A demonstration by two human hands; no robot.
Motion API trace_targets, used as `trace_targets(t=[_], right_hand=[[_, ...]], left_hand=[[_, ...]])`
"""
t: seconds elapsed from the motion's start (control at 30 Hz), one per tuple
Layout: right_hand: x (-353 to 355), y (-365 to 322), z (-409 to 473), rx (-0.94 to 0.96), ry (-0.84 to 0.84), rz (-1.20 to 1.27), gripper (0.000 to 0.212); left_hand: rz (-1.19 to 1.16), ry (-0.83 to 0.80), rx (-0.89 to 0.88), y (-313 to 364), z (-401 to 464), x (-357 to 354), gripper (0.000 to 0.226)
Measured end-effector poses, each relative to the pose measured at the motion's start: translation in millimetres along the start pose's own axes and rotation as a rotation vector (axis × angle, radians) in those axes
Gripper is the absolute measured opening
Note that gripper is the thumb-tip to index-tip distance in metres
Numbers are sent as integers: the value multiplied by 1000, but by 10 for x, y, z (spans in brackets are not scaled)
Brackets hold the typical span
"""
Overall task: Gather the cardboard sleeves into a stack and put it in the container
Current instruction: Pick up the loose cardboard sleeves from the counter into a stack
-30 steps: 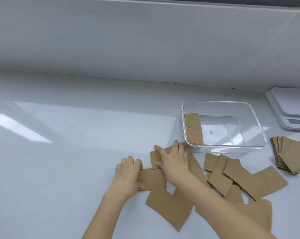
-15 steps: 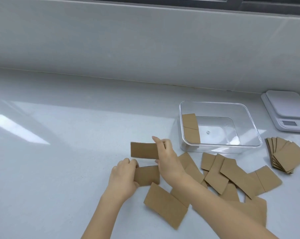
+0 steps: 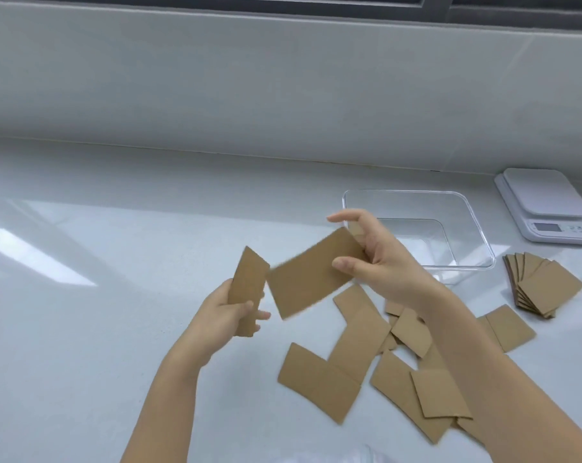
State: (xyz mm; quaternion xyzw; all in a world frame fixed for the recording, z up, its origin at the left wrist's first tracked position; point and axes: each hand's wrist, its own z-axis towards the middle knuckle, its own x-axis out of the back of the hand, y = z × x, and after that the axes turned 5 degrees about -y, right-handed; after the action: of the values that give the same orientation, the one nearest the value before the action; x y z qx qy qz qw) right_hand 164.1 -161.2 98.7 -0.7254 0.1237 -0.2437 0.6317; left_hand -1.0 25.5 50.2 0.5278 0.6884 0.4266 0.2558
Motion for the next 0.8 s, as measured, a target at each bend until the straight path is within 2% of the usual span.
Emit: trace_targets(t=[0.03,0.1,0.23,0.3,0.4,0.47,0.5,0.57,0.67,0.8], right_hand=[[2,-37,-12,-43,-71,-59,41],[-98,-71,-45,-94,-111,-125,34],[-380,-6,-58,-72,15,-273,32],[-497,76,-71,-38,69,-318,31],[-652,231,-119,69,139,-480,29],[-725,395,-185,18,165,-585,56],[-750,480,-225,-65,147,-603,65],[-810,652,-307,-243,8,-675,69],[-965,862,-375,-300,-250,-982,69],[-1134,904,-330,-298,-299,-1086,65]], left_hand=[[11,-91,29,42,-20,0,24],[-32,-257,50,67,-77,-61,26],[-191,-466,23,99,-154,-212,60],[-202,-508,-5,128,-199,-259,61],[-191,-453,-59,127,-211,-260,39],[-301,-362,-42,77,-173,-239,35],[-390,-309,-25,53,-163,-225,36],[-574,-240,-25,-9,-146,-186,37],[-670,-217,-38,-51,-159,-159,37],[-644,-172,-92,-60,-160,-182,42]])
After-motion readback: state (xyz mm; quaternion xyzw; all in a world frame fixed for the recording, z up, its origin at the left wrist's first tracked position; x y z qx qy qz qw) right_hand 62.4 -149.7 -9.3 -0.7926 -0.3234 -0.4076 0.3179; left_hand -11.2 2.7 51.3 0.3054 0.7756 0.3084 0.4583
